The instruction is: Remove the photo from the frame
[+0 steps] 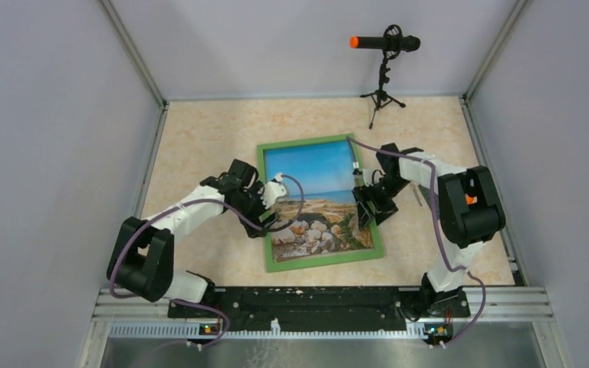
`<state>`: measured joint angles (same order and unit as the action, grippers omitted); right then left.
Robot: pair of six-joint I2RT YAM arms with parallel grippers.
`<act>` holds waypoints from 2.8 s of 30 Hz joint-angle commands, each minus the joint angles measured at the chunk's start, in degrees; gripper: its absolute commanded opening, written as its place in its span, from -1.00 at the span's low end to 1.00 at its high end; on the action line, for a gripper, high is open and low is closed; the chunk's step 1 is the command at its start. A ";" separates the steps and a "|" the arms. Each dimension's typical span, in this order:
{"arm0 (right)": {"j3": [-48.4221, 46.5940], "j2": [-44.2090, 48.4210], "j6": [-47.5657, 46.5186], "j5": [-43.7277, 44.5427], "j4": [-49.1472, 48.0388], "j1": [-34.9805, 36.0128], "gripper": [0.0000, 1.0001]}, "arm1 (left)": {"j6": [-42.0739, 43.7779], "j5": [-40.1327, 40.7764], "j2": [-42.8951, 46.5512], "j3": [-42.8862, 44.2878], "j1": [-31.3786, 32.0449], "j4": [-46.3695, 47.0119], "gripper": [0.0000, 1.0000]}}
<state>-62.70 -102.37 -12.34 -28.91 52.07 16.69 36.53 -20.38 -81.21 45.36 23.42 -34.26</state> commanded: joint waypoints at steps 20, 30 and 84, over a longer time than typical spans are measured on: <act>4.06 2.98 -2.63 -9.23 -4.45 -1.92 0.28 | -4.59 1.69 -1.04 2.87 33.17 2.17 0.88; 3.57 3.49 -2.84 -10.88 -3.77 -2.67 0.31 | -5.54 2.66 -4.35 1.86 34.50 3.99 0.41; -8.52 8.68 -4.09 -15.72 3.76 -6.84 0.49 | -6.40 5.39 -7.19 9.54 27.91 -1.23 -1.00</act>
<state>-69.78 -96.38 -15.05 -43.44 55.40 10.57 29.15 -17.02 -88.09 54.68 51.75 -37.45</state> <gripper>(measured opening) 0.741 0.288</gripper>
